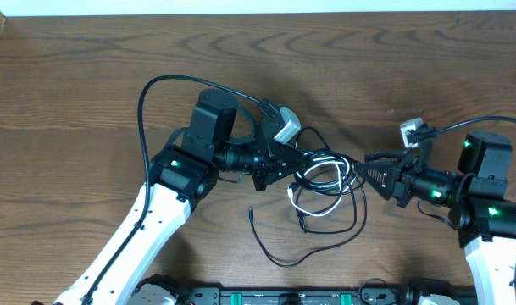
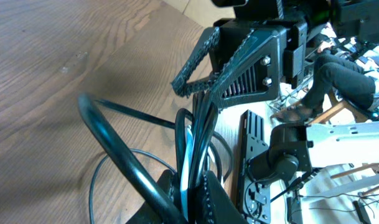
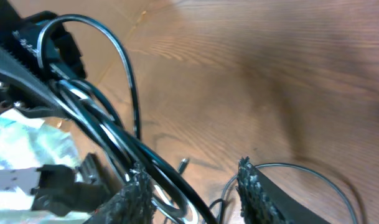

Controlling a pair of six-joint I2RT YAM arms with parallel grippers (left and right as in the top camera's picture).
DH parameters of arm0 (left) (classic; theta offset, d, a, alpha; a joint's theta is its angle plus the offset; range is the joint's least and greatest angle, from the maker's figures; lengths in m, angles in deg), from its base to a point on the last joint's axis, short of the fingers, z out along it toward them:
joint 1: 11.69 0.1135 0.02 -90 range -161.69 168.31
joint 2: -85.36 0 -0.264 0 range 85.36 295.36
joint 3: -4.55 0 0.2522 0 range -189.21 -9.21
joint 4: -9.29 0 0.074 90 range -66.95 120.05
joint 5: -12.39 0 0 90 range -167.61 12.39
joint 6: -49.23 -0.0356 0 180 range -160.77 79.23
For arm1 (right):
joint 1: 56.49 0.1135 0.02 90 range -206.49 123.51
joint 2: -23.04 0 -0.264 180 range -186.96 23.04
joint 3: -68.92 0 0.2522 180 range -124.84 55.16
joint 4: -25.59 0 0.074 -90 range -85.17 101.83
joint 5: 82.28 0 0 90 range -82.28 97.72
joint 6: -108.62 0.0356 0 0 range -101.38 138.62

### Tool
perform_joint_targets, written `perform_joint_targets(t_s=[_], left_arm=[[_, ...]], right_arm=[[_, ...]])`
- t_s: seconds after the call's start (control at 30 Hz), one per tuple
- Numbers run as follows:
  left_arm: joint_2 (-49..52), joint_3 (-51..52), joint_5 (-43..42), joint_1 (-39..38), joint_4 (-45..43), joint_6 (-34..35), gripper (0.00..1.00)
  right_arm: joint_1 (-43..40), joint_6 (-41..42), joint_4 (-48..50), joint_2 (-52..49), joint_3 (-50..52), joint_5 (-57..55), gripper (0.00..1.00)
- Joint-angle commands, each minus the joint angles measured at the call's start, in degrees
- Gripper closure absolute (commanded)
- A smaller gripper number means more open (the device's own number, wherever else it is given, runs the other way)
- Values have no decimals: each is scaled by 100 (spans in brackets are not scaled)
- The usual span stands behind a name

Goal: Untangle cables

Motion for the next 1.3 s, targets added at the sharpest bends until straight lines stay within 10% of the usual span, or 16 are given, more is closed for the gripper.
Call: perform_joint_targets(t_s=[0.0,0.4,0.6,1.27], left_arm=[[-76,-114,-278,9,-203,382,92],[-76,-114,-1283,-17,-796,1001,92],[-81,-114,-2070,-17,-798,1003,92],[-83,-116,-2157,741,-1851,1003,92]], right_arm=[[76,-85,-15,-111,-4,264,60],[675,1008,487,-614,-4,-1014,77],[800,2330,577,-664,-4,-3244,77],[807,3121,-927,-673,-4,-6522,67]])
